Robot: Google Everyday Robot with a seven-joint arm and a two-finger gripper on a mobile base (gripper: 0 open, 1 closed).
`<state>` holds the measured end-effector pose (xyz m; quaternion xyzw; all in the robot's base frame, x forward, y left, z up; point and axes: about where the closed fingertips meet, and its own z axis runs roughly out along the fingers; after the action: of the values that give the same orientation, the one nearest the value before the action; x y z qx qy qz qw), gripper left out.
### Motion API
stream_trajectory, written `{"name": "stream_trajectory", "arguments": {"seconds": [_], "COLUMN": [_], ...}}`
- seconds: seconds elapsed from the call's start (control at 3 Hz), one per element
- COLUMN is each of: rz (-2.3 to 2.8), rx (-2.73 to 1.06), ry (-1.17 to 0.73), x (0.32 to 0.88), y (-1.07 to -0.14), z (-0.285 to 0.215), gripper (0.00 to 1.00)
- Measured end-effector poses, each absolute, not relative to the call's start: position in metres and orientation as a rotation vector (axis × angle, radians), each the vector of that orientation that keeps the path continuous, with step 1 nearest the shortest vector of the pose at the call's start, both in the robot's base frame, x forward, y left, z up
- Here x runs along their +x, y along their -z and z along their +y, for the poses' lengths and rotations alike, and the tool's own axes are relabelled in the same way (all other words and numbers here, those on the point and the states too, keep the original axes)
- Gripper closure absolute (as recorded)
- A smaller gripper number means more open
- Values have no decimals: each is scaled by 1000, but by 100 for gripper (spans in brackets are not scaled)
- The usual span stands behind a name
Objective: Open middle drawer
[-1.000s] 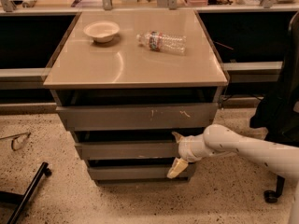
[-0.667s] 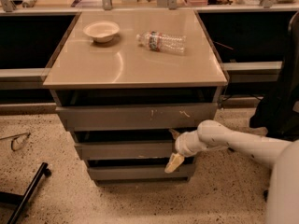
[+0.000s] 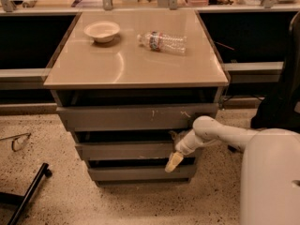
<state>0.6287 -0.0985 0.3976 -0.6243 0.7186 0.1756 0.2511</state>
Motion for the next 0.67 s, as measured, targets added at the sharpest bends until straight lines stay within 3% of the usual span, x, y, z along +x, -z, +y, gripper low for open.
{"name": "stream_trajectory", "arguments": {"seconds": [0.67], "rz": [1971], "rx": [-1717], "ry": [-514], "x": [615], "y": [-400], "z": [-100], "gripper": [0]}}
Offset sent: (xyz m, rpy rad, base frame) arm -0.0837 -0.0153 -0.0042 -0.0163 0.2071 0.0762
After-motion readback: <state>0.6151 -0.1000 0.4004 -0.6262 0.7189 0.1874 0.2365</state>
